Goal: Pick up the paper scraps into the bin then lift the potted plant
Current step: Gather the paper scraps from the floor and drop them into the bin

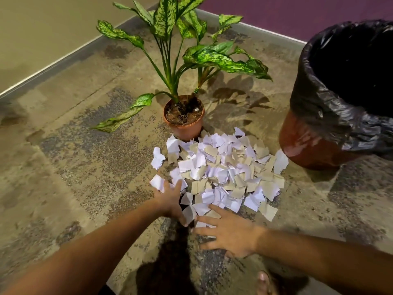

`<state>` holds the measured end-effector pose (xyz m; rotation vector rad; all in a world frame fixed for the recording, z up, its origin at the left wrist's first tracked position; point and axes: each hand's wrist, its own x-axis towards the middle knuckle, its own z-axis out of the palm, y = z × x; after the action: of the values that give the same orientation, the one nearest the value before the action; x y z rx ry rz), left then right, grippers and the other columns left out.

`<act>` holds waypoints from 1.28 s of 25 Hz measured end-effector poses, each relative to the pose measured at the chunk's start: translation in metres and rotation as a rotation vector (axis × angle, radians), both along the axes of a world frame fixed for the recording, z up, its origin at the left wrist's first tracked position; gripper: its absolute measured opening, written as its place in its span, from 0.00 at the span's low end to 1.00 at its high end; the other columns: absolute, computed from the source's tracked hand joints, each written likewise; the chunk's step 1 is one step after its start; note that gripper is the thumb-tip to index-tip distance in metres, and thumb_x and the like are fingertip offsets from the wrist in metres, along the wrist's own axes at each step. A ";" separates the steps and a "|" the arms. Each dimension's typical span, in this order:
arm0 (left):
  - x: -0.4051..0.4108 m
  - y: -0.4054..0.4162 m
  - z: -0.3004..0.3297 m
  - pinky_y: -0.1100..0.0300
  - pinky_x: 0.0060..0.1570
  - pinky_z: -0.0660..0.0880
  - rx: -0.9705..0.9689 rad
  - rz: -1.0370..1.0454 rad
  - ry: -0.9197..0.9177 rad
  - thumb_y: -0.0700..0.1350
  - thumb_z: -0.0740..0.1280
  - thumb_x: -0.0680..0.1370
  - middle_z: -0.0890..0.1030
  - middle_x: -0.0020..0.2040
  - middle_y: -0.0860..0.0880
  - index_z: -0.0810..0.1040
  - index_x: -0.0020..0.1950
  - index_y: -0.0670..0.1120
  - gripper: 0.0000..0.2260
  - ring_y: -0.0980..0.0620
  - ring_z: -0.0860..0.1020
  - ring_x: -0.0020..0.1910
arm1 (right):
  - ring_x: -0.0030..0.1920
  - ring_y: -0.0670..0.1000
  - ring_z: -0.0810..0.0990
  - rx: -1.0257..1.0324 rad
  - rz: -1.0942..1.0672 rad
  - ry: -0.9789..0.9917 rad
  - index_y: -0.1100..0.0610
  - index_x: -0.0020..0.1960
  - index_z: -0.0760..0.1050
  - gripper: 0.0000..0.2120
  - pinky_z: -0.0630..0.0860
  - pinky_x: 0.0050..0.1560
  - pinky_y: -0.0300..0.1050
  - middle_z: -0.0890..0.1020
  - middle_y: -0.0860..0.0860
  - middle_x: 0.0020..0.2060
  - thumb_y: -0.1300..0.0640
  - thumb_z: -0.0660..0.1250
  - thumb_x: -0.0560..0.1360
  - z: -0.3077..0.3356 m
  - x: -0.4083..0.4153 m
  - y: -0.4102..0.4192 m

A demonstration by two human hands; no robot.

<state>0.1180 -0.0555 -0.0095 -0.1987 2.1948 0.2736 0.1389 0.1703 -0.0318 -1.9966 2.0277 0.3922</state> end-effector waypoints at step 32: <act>-0.077 0.069 -0.006 0.44 0.68 0.66 0.316 0.349 0.500 0.45 0.77 0.66 0.52 0.77 0.43 0.54 0.77 0.57 0.46 0.37 0.55 0.75 | 0.68 0.58 0.69 -0.234 -1.217 -0.354 0.35 0.76 0.41 0.47 0.74 0.59 0.50 0.46 0.49 0.77 0.41 0.71 0.70 0.028 -0.135 0.091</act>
<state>0.0409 0.0136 -0.0160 -0.3678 2.5555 0.9434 0.0038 0.2609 -0.0038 -0.5266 2.6010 -0.4350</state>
